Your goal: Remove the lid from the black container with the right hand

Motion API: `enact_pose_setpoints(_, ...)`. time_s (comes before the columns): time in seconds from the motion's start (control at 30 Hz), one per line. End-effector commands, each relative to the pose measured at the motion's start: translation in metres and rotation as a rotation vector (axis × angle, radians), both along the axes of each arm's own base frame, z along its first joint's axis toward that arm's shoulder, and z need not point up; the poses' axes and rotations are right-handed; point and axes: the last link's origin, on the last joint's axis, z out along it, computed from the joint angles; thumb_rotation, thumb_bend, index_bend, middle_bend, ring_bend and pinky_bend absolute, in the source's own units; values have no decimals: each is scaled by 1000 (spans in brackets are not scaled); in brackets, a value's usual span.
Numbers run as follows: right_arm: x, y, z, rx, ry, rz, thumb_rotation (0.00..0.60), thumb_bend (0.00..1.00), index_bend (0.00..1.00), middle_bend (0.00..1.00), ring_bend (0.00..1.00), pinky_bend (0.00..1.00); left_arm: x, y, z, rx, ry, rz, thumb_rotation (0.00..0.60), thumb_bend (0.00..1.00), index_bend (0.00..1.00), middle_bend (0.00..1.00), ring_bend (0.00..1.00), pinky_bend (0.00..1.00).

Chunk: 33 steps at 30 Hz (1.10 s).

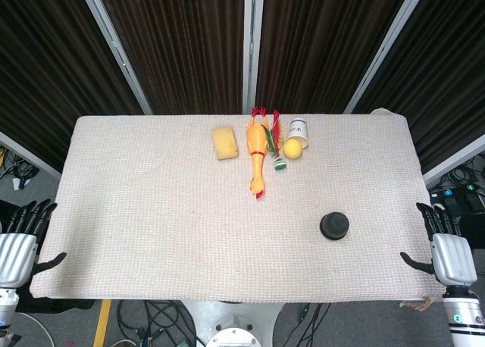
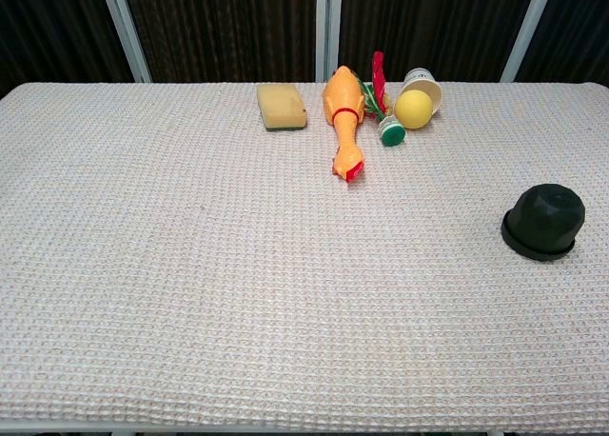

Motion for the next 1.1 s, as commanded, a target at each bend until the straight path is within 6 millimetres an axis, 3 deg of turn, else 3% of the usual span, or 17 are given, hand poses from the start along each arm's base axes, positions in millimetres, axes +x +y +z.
enact_pose_setpoints(0.03,0,-1,-1,5,0,-3,600,49,25,88,0,0,-1,0,0,1,-1,0,600,114,89,41,0,101)
enact_pose_setpoints(0.5,-1,-11,-20,65,-7,-11,600,49,25,90,0,0,-1,-3,1,0,-2,0,600,114,89,41,0,101)
enact_pose_setpoints(0.9,-8,-52,-63,188,-58,-66,600,47,25,97,0,0,-10,-6,4,6,-1,16,600,114,89,41,0,101)
enact_pose_setpoints(1.1,1,-67,-83,240,-87,-40,600,47,25,99,0,0,-15,-9,7,11,1,31,600,114,89,41,0,101)
